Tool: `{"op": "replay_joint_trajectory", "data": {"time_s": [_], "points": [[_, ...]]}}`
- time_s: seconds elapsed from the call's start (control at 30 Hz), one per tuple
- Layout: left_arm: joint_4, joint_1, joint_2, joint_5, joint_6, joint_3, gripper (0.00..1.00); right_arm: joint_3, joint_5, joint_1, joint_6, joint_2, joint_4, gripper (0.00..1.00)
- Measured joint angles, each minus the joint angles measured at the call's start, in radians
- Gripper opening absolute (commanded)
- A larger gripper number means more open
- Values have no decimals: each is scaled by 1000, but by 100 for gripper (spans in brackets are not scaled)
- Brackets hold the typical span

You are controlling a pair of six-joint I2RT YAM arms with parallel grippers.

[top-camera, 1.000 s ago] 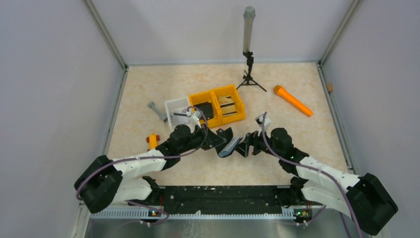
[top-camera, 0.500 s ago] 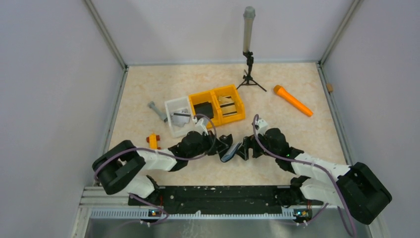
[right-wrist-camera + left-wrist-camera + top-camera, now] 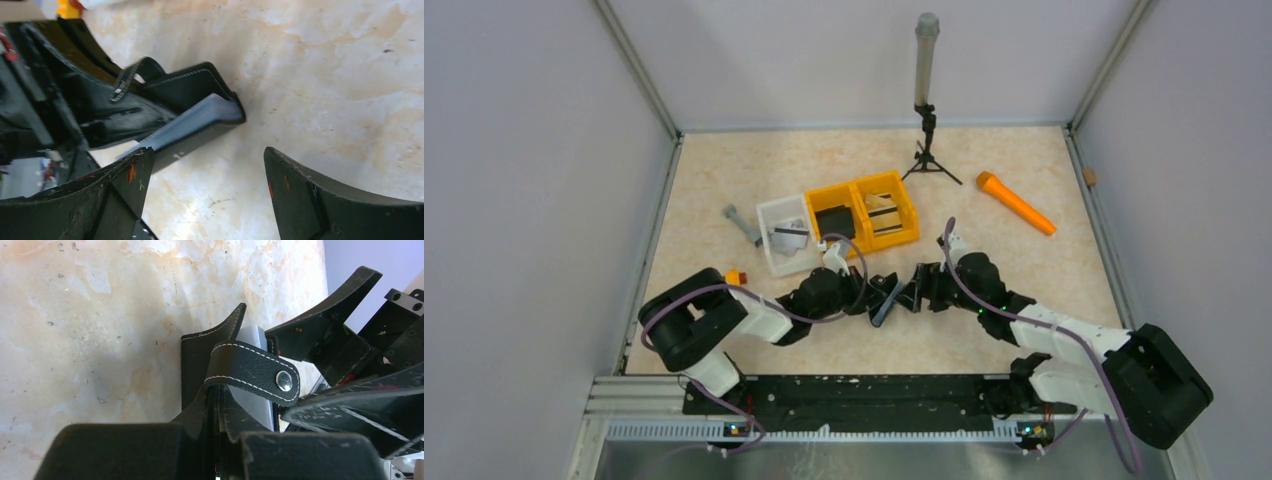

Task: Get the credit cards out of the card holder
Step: Place the card holder at the center of the board.

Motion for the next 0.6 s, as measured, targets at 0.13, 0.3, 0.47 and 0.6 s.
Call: {"op": "replay_joint_trajectory", "data": {"time_s": [0.13,0.3,0.47,0.6], "points": [[48,-8,41,0,-5,0,0,-13,-43,0,95,20,77,81],[50,-19,42,-10,-2,1,0,-13,-49,-2,167,31,101,64],[41,-26,42,-19,1,3,0,-28,-56,-2,217,35,145,71],[34,-28,42,-24,6,6,8,-32,-55,-2,231,31,135,66]]}}
